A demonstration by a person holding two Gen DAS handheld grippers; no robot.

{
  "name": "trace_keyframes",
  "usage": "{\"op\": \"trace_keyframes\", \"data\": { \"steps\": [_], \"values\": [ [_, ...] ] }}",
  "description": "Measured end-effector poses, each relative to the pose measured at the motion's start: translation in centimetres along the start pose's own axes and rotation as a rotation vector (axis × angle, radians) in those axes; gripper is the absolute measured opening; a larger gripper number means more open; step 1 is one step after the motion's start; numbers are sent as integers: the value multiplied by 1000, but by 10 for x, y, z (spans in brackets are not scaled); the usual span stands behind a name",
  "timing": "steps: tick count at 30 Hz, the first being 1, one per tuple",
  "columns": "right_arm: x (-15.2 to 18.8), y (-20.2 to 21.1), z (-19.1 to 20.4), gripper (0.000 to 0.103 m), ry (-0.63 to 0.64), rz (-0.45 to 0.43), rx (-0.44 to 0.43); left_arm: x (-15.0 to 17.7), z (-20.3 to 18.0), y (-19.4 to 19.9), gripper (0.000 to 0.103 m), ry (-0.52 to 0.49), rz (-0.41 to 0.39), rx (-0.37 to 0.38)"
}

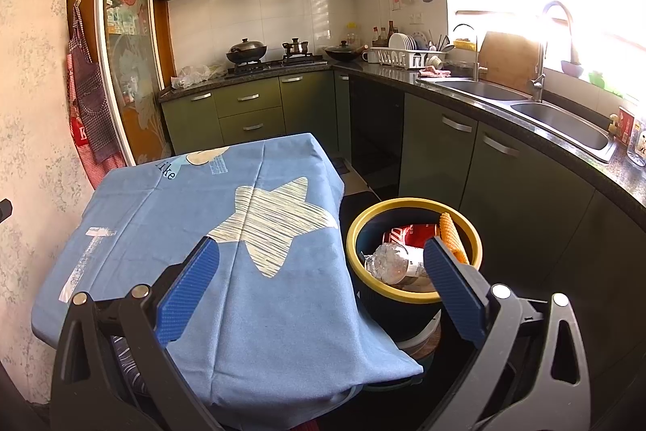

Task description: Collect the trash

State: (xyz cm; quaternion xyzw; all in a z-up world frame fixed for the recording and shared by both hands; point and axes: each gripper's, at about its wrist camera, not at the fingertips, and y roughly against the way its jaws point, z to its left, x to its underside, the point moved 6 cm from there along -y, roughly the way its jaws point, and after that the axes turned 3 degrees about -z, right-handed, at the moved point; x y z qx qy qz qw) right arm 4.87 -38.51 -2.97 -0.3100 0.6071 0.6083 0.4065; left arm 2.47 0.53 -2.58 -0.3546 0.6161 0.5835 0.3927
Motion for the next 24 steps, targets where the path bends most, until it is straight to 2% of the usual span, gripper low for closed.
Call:
{"op": "trace_keyframes", "data": {
  "steps": [24],
  "values": [
    [5,-1,0,96,-1,3,2,1,-4,0,98,-2,1,11]
  ]
}}
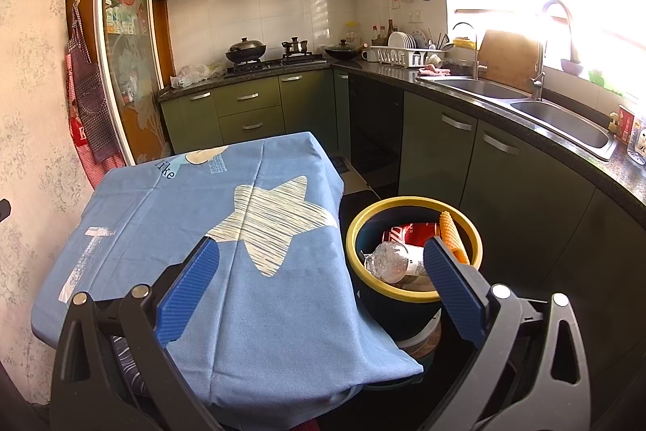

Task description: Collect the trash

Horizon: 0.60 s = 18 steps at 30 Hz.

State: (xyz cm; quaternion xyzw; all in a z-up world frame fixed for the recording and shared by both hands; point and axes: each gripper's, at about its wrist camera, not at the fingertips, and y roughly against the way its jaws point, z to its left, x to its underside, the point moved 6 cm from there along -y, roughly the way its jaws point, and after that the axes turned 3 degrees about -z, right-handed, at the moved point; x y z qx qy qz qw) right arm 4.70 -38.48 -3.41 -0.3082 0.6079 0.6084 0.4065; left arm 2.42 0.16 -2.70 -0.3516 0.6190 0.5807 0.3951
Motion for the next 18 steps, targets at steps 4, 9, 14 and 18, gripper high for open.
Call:
{"op": "trace_keyframes", "data": {
  "steps": [4,9,14,18],
  "values": [
    [0,0,0,96,-1,-1,-1,0,-2,1,98,-2,-1,4],
    [-1,0,0,96,-1,-1,0,1,-4,1,98,12,4,31],
    [-1,0,0,96,-1,1,0,2,-4,-2,98,13,19,37],
    [2,-1,0,96,-2,3,1,3,-7,-5,98,8,26,35]
  ]
}}
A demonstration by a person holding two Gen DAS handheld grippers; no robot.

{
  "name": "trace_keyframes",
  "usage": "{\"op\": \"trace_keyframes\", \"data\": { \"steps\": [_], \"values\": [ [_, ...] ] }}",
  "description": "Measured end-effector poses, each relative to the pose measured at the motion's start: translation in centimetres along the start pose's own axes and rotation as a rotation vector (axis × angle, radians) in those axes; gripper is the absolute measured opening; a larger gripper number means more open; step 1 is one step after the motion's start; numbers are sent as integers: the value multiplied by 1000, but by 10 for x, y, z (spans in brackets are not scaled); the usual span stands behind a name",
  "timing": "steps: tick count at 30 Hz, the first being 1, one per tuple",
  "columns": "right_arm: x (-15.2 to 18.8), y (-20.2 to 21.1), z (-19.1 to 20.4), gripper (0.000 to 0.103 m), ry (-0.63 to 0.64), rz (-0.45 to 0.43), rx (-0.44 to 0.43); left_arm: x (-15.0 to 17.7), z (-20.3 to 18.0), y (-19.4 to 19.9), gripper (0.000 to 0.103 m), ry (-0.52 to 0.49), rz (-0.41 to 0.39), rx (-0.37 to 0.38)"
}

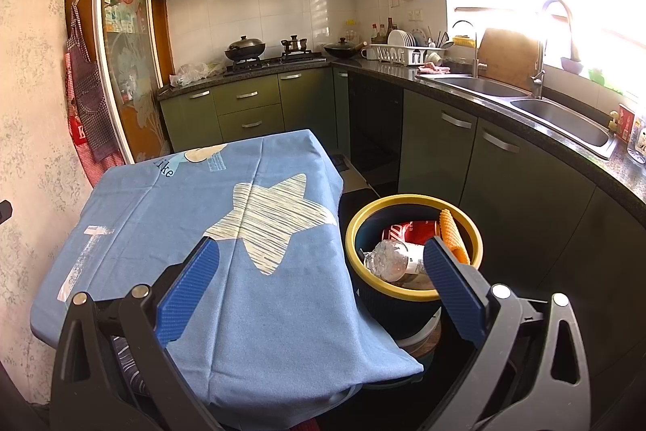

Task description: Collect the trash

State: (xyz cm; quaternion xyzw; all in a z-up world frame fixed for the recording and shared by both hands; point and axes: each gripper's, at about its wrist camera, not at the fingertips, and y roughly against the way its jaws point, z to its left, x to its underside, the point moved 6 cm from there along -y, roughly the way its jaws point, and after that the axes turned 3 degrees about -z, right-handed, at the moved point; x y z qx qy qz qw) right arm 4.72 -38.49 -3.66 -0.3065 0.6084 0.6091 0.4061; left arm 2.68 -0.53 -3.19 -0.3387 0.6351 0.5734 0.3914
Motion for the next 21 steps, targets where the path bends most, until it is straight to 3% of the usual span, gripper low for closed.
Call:
{"op": "trace_keyframes", "data": {
  "steps": [14,21],
  "values": [
    [4,-6,-1,96,-2,9,5,1,-7,-23,98,5,32,48],
    [-5,-46,14,96,38,61,-27,-1,12,-94,98,-13,113,-13]
  ]
}}
